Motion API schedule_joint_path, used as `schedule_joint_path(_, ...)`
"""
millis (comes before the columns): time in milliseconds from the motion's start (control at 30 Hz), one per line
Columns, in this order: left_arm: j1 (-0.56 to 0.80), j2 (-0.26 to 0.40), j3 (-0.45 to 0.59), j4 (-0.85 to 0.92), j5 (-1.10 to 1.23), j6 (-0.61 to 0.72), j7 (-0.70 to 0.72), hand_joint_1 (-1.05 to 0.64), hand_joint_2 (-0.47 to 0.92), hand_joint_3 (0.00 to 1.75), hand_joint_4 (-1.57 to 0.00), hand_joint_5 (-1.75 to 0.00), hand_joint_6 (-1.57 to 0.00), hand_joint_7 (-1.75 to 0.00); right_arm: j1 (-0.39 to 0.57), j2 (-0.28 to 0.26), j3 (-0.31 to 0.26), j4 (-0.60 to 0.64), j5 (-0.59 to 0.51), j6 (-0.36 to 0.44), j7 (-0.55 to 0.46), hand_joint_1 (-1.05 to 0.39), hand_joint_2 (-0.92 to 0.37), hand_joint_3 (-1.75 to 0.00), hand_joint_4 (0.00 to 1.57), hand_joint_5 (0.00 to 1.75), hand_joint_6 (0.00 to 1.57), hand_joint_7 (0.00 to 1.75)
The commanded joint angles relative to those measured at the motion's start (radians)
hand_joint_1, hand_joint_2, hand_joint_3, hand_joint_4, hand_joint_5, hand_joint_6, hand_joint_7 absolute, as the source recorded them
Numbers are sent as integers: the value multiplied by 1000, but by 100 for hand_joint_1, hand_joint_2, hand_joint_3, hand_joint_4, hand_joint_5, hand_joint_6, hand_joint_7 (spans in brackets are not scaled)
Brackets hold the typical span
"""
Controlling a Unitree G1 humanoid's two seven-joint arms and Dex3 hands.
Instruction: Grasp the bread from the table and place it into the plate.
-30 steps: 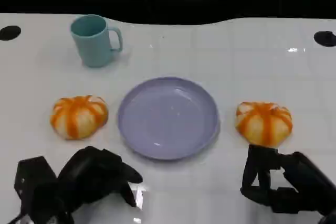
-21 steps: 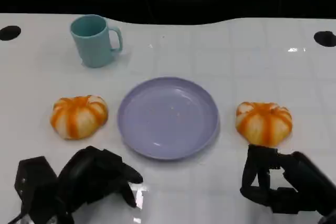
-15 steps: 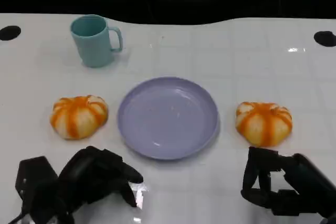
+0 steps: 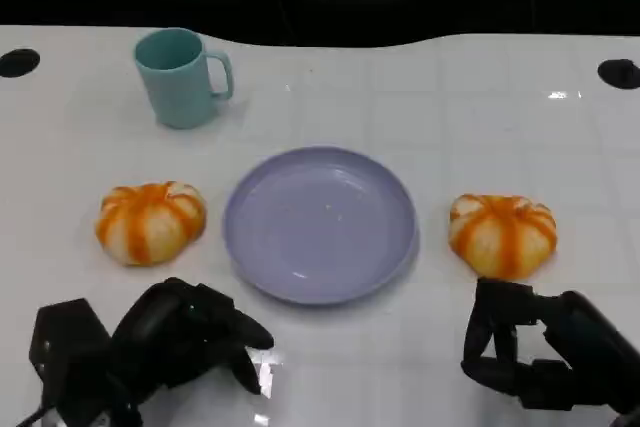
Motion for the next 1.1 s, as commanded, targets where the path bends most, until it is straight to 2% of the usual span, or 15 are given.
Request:
schedule_joint_path(33,-3,15,2,7,0,-2,-3,-105,92,4,-133,-85,-157,-7,0,-16,-25,-39,-12,28,-28,-49,-92,-25,70,155,66,111)
schedule_joint_path(67,-3,15,3,6,-1,-1,-3,-105,92,4,-133,-85,-157,-7,-4,-18,-29,-42,-11,20,-33,-49,-92,-25,70,154,66,109)
schedule_joint_path(167,-6,13,6,8,-10,9,-13,-105,92,4,-133,-84,-157,-6,-10,-22,-49,-62,-19,17,-62,-48,-92,-25,49,149,55,80)
schedule_joint_path(267,-6,12,7,5,-10,13,-12,-105,92,3,-132,-84,-157,-6,-14,-30,-62,-82,-43,27,-81,-48,-92,-24,45,147,53,73)
schedule_joint_path(300,-5,12,6,4,-8,14,-10,-105,92,3,-132,-84,-157,-6,-17,-37,-68,-93,-57,32,-90,-47,-92,-23,38,128,48,60)
schedule_joint_path(367,-4,12,6,3,-8,10,-10,-105,92,3,-133,-84,-157,-6,-17,-52,-85,-130,-105,55,-119,-48,-92,-20,32,100,45,37)
schedule_joint_path(433,-3,13,4,3,-3,5,-6,-105,92,3,-133,-84,-157,-6,-9,-74,-106,-189,-174,106,-146,-50,-92,-18,25,82,41,22)
schedule_joint_path(533,-2,13,2,3,1,3,-3,-105,92,4,-133,-84,-157,-6,3,-90,-122,-257,-250,171,-181,-50,-92,-13,21,65,39,9)
schedule_joint_path(633,-2,13,2,3,1,2,-3,-105,92,4,-132,-85,-157,-6,11,-95,-119,-286,-274,203,-198,-50,-92,-11,21,58,38,6)
schedule_joint_path(767,0,8,-1,-2,2,11,3,-105,92,3,-132,-85,-157,-6,19,-124,-131,-373,-437,321,-268,-50,-92,-4,17,47,33,2)
schedule_joint_path(833,0,6,-3,-3,6,8,7,-105,92,3,-132,-85,-157,-6,18,-138,-124,-387,-474,357,-280,-50,-91,-2,15,44,31,1)
schedule_joint_path(1033,-2,2,-6,-1,3,5,7,-104,92,3,-132,-85,-157,-7,13,-158,-89,-416,-530,448,-276,-52,-88,0,9,40,26,0)
schedule_joint_path(1100,-2,6,-7,-2,6,11,14,-105,92,3,-133,-86,-157,-7,-9,-160,-59,-388,-556,475,-276,-52,-87,0,7,39,26,0)
